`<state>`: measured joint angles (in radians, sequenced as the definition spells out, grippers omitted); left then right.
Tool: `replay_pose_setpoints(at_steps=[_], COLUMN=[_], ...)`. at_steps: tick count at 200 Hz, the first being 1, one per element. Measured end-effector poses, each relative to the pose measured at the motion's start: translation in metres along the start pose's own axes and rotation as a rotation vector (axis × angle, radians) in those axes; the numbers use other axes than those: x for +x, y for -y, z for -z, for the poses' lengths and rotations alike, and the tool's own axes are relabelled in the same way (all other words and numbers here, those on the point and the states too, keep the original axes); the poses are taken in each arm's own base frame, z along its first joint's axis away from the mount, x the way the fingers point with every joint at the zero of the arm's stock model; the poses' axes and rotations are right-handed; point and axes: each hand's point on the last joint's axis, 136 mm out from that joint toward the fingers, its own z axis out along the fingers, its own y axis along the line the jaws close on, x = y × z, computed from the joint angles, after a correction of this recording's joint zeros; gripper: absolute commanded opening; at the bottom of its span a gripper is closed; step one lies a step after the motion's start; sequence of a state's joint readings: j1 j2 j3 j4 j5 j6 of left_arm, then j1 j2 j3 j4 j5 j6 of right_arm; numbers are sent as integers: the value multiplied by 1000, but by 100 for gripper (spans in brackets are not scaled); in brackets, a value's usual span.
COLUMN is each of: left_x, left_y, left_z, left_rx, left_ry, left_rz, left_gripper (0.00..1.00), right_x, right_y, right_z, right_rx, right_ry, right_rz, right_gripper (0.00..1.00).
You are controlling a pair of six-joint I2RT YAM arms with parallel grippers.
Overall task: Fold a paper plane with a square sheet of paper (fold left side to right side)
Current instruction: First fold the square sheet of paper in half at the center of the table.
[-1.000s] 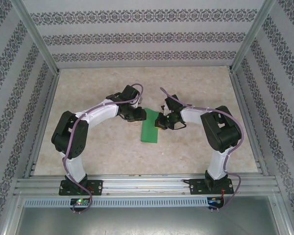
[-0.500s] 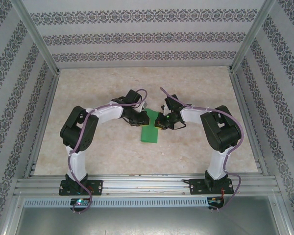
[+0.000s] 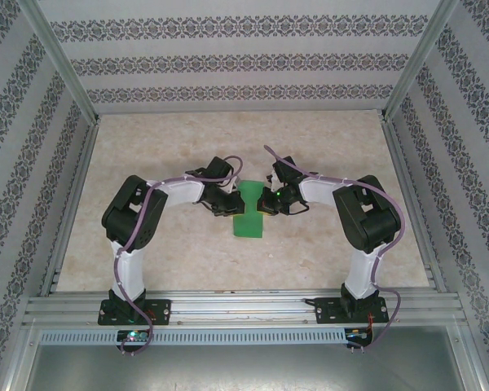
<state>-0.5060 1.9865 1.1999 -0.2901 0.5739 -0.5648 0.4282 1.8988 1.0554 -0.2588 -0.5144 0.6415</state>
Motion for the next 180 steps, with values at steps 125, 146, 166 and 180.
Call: replay_pose_setpoints(at_steps=[125,146,166,180], left_x=[8,9,7,4], left_y=[-38,-43,-40,-31], left_z=[31,38,40,40], left_rx=[42,21,28,40], left_ry=[81,88,91,92], left_rz=[86,99,94,77], left_gripper=[13,13,12,12], right_x=[0,0,0,0], right_y=[0,0,0,0], right_z=[0,0,0,0], right_rx=[4,5,5,4], right_ry=[-4,-4,-4,-4], right_rz=[17,17,17,20], right_gripper=[0,0,0,0])
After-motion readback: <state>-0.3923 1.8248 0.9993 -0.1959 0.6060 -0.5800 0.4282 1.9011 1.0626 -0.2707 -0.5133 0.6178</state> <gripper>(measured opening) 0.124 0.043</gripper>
